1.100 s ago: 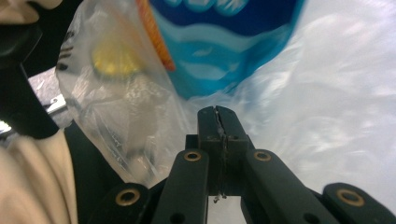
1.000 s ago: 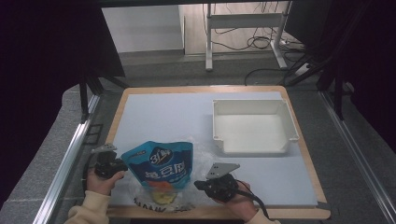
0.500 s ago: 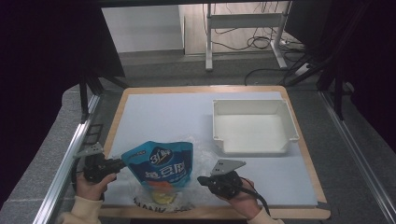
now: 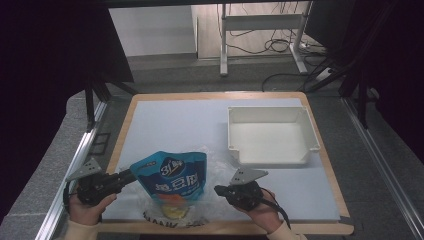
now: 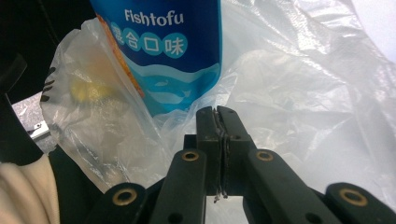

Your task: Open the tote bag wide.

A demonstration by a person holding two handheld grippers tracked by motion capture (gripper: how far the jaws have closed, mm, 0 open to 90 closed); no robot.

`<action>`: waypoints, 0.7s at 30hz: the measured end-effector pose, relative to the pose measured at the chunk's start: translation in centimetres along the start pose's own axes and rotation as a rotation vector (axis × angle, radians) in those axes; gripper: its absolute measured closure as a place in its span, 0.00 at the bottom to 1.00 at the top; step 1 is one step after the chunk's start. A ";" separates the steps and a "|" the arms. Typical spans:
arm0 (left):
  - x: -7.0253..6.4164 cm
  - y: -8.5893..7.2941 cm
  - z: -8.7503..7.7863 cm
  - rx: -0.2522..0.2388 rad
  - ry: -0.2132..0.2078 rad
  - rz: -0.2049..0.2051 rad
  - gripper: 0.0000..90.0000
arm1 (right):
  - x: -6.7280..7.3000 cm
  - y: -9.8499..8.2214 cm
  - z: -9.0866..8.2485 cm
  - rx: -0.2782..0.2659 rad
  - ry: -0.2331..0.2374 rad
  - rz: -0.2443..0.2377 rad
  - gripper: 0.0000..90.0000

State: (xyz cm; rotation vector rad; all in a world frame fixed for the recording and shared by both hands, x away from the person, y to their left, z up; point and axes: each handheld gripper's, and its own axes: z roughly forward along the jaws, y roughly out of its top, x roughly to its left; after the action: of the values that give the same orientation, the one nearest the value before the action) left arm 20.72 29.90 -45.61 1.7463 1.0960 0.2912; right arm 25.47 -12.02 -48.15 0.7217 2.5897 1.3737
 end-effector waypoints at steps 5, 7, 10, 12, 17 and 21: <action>-0.7 -0.3 -0.5 -0.008 0.021 0.024 0.55 | -0.3 0.1 -0.2 -0.015 0.001 0.008 0.93; -0.8 -0.4 -0.5 0.000 0.024 0.026 0.47 | -0.3 0.1 -0.3 -0.023 0.005 0.009 0.86; -0.9 -0.9 -0.6 0.007 0.036 0.048 0.36 | -0.3 0.3 -0.5 -0.038 -0.001 0.005 0.75; -1.0 -1.3 -0.7 0.014 0.039 0.060 0.31 | -0.4 0.4 -0.6 -0.056 -0.008 0.002 0.68; -0.9 -2.4 -0.8 0.030 0.041 0.068 0.23 | -0.5 0.8 -0.9 -0.090 -0.011 0.002 0.55; -0.8 -3.1 -0.6 0.041 0.036 0.062 0.21 | -0.4 1.1 -1.1 -0.104 -0.011 0.007 0.48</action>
State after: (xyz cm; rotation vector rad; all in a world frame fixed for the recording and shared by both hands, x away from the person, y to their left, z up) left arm 18.18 29.90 -47.73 1.8202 1.0824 0.3418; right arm 25.89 -12.53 -46.69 0.7207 2.4880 1.4901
